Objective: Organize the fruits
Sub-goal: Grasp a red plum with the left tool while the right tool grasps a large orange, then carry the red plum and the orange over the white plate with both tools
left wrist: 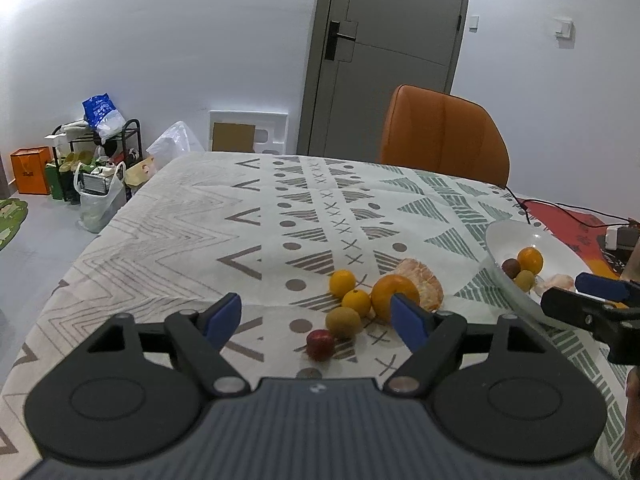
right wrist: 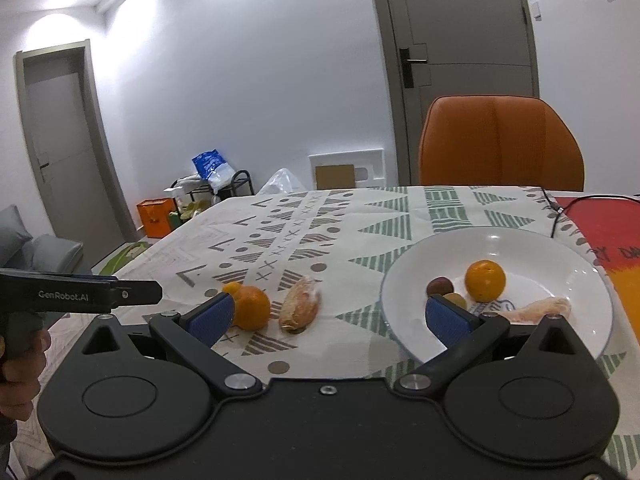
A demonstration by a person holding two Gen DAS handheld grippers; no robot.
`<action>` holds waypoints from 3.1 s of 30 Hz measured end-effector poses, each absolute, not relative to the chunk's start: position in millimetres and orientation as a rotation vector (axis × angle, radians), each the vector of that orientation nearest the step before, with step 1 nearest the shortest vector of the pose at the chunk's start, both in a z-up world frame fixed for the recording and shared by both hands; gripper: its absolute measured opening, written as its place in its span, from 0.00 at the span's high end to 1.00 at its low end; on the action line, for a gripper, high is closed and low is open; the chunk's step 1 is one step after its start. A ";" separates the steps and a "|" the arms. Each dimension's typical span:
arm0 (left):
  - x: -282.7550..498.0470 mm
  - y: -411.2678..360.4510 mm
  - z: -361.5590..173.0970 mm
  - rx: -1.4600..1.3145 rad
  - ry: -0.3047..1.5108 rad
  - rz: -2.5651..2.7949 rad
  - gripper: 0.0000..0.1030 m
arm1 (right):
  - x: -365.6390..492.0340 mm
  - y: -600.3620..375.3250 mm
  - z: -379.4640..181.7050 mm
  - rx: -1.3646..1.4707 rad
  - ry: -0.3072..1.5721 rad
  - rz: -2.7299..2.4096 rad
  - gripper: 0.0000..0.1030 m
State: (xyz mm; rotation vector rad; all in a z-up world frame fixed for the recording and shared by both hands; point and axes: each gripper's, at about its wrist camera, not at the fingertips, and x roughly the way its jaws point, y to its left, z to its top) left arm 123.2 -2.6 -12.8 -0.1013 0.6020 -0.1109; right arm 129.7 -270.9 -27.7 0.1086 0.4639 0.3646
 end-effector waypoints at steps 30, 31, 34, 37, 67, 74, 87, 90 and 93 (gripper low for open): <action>150.2 11.0 -59.5 -0.182 0.718 -0.193 0.77 | 152.0 -217.9 -34.9 0.011 0.540 0.487 0.16; 150.6 12.6 -60.4 -0.192 0.714 -0.194 0.79 | 153.0 -216.6 -35.2 0.007 0.542 0.490 0.17; 151.0 20.0 -59.4 -0.216 0.710 -0.189 0.80 | 157.2 -211.9 -36.4 -0.004 0.549 0.496 0.21; 150.8 28.0 -58.6 -0.218 0.706 -0.168 0.80 | 161.8 -206.6 -39.1 -0.010 0.558 0.502 0.25; 134.4 78.2 -43.8 -0.264 0.664 -0.077 0.80 | 189.5 -171.3 -58.4 -0.022 0.643 0.569 0.66; 130.7 70.9 -38.3 -0.253 0.654 -0.089 0.80 | 176.8 -173.1 -51.4 -0.025 0.625 0.579 0.66; 123.3 41.3 -24.0 -0.219 0.626 -0.139 0.80 | 155.6 -206.8 -34.6 0.004 0.570 0.531 0.66; 122.2 33.5 -20.4 -0.209 0.619 -0.151 0.80 | 151.8 -216.3 -32.5 0.013 0.561 0.517 0.66; 121.3 27.0 -18.1 -0.201 0.615 -0.160 0.80 | 148.2 -224.4 -31.4 0.022 0.555 0.504 0.66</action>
